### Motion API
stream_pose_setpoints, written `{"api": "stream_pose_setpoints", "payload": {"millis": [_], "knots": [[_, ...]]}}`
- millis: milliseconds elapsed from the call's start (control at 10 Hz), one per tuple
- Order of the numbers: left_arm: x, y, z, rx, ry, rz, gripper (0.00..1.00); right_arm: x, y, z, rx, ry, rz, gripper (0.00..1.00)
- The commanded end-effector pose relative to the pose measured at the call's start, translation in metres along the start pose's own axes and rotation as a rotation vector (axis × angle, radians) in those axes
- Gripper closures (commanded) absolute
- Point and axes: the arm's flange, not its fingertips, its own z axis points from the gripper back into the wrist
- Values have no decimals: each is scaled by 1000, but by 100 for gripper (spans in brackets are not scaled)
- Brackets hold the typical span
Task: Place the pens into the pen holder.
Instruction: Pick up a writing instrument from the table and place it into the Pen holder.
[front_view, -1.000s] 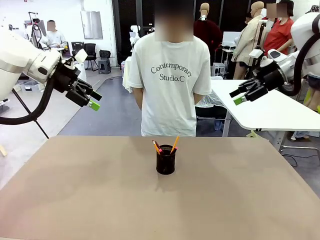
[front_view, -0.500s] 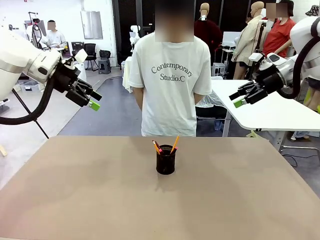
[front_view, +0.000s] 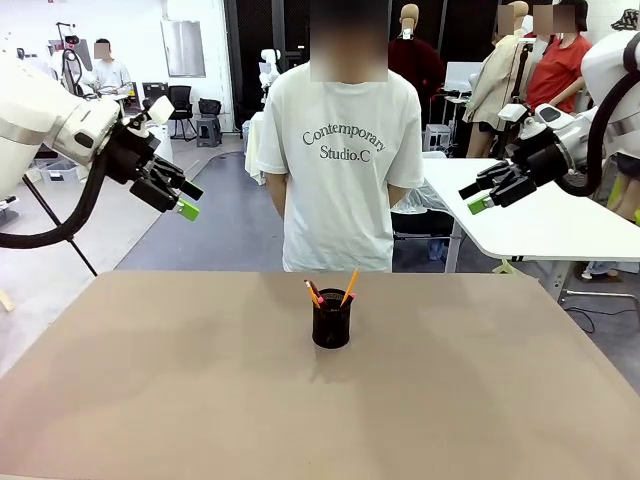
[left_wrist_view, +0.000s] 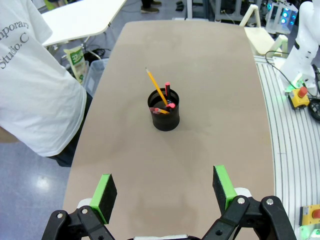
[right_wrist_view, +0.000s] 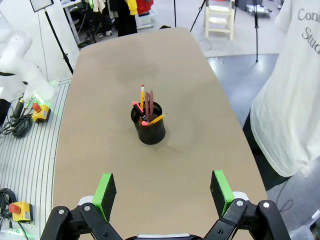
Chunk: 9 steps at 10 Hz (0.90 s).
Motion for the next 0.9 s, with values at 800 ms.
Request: {"api": "stream_pose_setpoints", "payload": {"millis": [800], "knots": [[1, 0, 2, 2, 5, -5, 0, 1, 1, 2, -3, 0, 2, 0]]}}
